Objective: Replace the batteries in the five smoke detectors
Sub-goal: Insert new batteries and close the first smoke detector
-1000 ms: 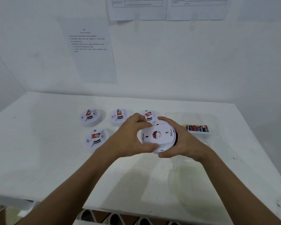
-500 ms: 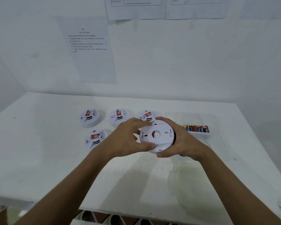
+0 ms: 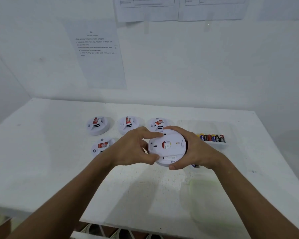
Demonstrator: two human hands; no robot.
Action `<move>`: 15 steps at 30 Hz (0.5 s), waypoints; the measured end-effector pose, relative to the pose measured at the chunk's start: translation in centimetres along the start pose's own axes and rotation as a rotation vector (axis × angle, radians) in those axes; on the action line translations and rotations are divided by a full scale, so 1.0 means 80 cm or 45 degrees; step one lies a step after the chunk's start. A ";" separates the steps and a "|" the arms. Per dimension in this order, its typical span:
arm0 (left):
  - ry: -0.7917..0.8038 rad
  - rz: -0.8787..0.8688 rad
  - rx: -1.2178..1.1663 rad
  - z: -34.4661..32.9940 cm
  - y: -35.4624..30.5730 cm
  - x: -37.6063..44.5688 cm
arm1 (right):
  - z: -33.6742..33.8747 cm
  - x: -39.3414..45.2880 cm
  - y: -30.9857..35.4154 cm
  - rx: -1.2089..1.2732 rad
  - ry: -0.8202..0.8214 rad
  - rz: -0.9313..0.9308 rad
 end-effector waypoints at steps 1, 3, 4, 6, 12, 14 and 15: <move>0.004 -0.010 -0.010 -0.001 0.000 0.000 | 0.001 0.000 0.002 -0.006 0.015 0.007; 0.010 -0.019 -0.040 -0.002 -0.002 -0.001 | 0.001 0.000 0.004 -0.003 0.044 0.015; 0.015 -0.021 -0.050 -0.002 -0.002 0.000 | 0.001 -0.001 0.005 -0.002 0.060 0.017; 0.018 -0.022 -0.048 -0.003 -0.002 0.000 | 0.002 -0.001 0.002 -0.009 0.085 0.005; -0.154 0.067 -0.264 0.001 0.005 -0.009 | 0.008 0.002 -0.009 -0.545 -0.119 -0.029; -0.173 0.056 -0.354 -0.001 0.003 -0.013 | 0.007 0.001 -0.009 -0.632 -0.168 -0.017; -0.197 0.043 -0.454 -0.002 0.002 -0.014 | 0.008 0.000 -0.008 -0.598 -0.168 -0.007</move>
Point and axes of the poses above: each hand's wrist, its own x-axis towards the middle knuckle, its own z-axis out of the back of the hand, y = z × x, the point moved 6 cm from there along x, towards the middle knuckle, and after that the axes turned 11 degrees about -z, right-handed, at the moved point
